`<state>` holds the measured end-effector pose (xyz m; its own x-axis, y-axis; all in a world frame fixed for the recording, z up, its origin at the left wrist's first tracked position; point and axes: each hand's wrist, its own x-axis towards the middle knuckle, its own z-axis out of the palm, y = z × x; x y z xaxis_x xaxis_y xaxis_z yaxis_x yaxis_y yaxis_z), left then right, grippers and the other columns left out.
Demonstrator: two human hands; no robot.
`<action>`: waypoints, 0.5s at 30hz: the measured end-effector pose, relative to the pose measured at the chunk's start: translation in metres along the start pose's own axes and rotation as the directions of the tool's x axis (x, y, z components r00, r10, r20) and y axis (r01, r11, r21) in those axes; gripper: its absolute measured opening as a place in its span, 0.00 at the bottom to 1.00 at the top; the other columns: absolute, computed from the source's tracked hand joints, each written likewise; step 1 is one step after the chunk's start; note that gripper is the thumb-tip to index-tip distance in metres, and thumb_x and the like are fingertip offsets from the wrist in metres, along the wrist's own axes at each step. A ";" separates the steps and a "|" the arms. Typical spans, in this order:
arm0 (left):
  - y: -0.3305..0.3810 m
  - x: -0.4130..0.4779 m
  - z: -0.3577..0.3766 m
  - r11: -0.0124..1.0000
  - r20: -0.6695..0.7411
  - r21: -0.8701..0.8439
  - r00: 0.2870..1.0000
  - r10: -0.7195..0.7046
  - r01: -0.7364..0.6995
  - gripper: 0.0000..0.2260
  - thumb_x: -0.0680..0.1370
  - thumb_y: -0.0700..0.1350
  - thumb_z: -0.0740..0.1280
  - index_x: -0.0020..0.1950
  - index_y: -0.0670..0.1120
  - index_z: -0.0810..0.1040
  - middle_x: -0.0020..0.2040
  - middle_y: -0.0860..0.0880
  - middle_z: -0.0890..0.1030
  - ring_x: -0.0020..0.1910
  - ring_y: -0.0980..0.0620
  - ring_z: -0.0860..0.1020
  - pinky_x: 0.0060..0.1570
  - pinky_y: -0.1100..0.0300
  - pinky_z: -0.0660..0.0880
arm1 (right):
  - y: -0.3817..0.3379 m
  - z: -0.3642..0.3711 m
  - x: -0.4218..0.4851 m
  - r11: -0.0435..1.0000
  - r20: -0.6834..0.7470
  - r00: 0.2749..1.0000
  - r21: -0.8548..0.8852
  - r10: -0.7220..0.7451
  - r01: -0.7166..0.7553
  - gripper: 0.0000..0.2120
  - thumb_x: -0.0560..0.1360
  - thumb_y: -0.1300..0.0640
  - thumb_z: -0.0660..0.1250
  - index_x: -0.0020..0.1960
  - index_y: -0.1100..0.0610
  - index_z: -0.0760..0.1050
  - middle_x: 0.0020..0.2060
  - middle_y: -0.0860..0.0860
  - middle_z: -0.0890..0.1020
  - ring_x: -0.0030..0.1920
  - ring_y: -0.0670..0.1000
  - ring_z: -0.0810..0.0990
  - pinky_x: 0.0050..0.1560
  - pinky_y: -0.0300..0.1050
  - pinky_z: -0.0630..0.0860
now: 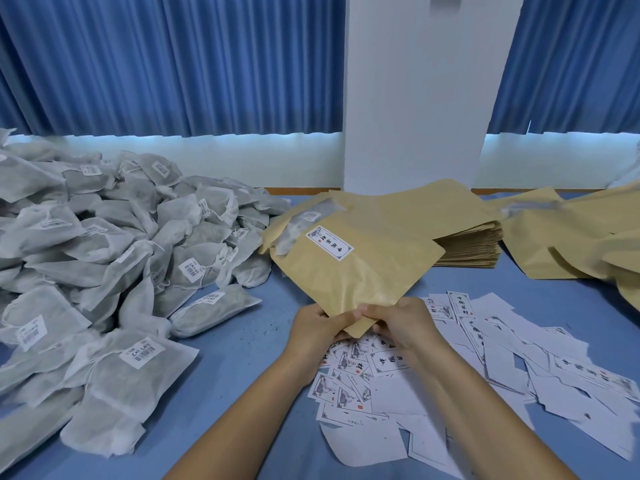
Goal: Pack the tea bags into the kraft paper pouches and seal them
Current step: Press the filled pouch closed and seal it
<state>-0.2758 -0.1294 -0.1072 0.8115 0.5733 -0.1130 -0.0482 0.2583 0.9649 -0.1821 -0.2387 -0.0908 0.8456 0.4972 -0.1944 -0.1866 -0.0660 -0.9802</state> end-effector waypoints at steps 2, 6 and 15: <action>0.001 0.000 -0.002 0.999 0.022 0.037 1.000 -0.014 0.013 0.10 0.71 0.36 0.74 0.51 0.36 0.81 0.45 0.41 0.85 0.44 0.45 0.84 0.42 0.59 0.80 | -0.001 -0.001 0.000 1.000 0.024 1.000 -0.005 0.008 -0.008 0.10 0.68 0.64 0.75 0.46 0.69 0.80 0.38 0.60 0.83 0.30 0.52 0.77 0.42 0.45 0.75; 0.006 0.001 -0.003 0.998 0.034 -0.017 0.997 -0.066 0.066 0.13 0.70 0.33 0.74 0.53 0.35 0.79 0.47 0.41 0.85 0.46 0.45 0.84 0.43 0.60 0.79 | -0.004 0.001 -0.001 0.991 0.006 1.000 0.136 0.003 -0.004 0.08 0.71 0.63 0.73 0.50 0.64 0.80 0.47 0.59 0.85 0.46 0.59 0.83 0.49 0.50 0.79; 0.018 0.002 -0.001 0.973 0.051 -0.165 0.986 -0.156 0.163 0.15 0.69 0.27 0.70 0.55 0.34 0.77 0.47 0.42 0.85 0.45 0.46 0.84 0.39 0.59 0.80 | -0.005 0.004 0.000 0.933 0.002 1.000 0.360 0.013 -0.013 0.07 0.72 0.68 0.70 0.49 0.64 0.78 0.43 0.56 0.84 0.40 0.54 0.82 0.42 0.42 0.77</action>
<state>-0.2759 -0.1225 -0.0907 0.8376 0.4856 -0.2503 -0.0110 0.4731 0.8809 -0.1835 -0.2347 -0.0859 0.8421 0.4982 -0.2068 -0.3648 0.2435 -0.8987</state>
